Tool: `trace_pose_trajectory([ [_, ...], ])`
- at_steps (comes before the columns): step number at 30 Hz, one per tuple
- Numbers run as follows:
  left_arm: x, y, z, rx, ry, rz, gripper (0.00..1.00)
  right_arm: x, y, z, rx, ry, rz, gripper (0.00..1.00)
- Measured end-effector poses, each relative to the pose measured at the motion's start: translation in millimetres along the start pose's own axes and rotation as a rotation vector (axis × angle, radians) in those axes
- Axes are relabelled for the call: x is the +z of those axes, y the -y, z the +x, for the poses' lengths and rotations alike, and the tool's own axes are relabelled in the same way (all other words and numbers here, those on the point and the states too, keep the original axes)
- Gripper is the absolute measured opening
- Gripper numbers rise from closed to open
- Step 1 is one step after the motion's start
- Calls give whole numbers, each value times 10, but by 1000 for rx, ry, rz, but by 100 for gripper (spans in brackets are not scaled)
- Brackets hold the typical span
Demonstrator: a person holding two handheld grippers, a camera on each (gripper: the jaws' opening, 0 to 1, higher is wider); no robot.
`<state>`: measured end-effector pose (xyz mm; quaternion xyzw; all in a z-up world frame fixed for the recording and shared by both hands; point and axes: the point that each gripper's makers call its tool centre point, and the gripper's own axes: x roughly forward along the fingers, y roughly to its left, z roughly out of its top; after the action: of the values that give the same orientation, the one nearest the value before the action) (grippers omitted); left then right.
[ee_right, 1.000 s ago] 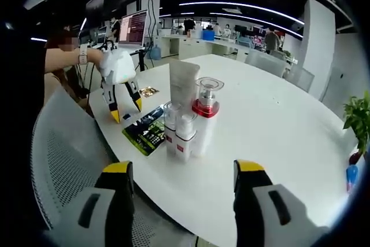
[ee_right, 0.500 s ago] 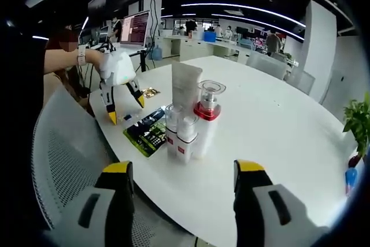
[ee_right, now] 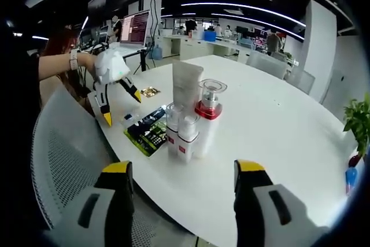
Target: Arrange the skincare products in the storage area until every visible bottle or jar stands upright without overlapping.
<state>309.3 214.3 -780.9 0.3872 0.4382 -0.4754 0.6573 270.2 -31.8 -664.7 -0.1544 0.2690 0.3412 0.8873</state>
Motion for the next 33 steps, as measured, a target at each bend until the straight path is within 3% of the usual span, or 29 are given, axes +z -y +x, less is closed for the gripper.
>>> trace_pose_trajectory([
  [6,99,35,-97,16,95,-105,84,16,-11,21,7,1,-5,72],
  [14,150,-30,-249,102,156,-156,89,27,-9,32,8,4,-4,72],
  [24,285,-89,-437,192,293,-287,95,38,8,26,1,15,4,75],
  [33,341,-80,-615,257,363,-355,97,97,27,28,-11,37,5,83],
])
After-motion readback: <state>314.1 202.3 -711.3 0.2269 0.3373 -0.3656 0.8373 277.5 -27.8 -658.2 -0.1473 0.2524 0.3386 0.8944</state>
